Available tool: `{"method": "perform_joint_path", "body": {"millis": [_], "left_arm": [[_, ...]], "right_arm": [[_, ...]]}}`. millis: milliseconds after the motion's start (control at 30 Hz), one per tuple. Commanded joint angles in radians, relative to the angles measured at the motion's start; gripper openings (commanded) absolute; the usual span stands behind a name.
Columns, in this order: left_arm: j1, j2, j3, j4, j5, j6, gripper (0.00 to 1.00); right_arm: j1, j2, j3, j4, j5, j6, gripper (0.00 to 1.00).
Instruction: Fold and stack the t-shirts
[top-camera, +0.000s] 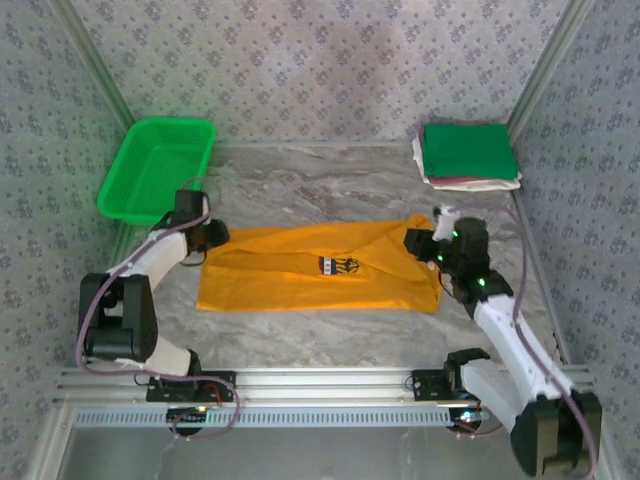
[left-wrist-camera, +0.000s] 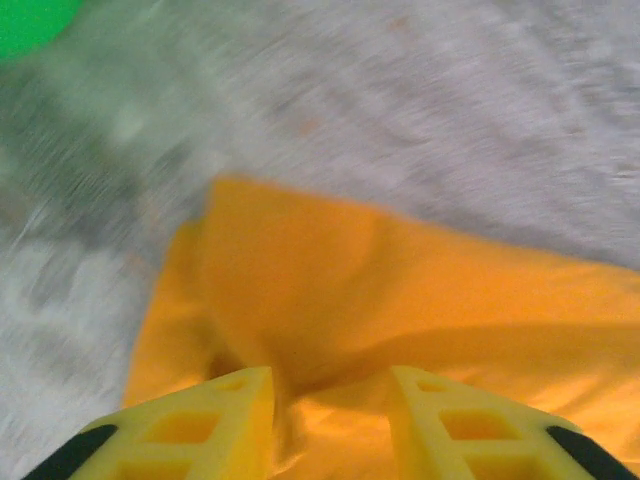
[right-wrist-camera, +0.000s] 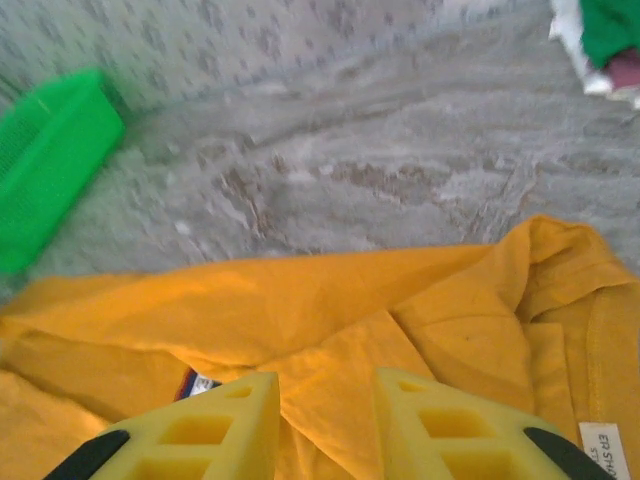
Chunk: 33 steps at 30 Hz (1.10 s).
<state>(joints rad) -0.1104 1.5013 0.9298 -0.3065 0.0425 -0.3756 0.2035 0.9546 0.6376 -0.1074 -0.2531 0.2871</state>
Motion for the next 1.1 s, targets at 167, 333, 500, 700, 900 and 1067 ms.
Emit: {"method": "perform_joint_path", "body": {"millis": [167,333,500,700,900,1067], "left_arm": [[-0.140,0.131,0.164,-0.014,0.058,0.111,0.38],[-0.182,0.129,0.141,-0.019,0.058,0.139,0.39],[-0.181,0.077,0.056,0.010,0.052,0.123,0.39],[-0.181,0.074,0.035,-0.010,0.014,0.102,0.39],[-0.181,0.095,0.041,0.011,0.010,0.081,0.39],[-0.180,0.120,0.043,0.026,0.006,0.070,0.39]], "right_arm": [[0.139,0.623,0.541,-0.531,0.197,-0.122,0.46],[0.115,0.815,0.674,-0.564,0.161,-0.154,0.54],[0.084,0.921,0.699,-0.513,0.079,-0.183,0.56],[0.075,0.978,0.700,-0.498,0.002,-0.210,0.46],[0.073,0.921,0.663,-0.469,0.009,-0.200,0.15],[0.095,0.838,0.629,-0.475,0.037,-0.190,0.05]]}}
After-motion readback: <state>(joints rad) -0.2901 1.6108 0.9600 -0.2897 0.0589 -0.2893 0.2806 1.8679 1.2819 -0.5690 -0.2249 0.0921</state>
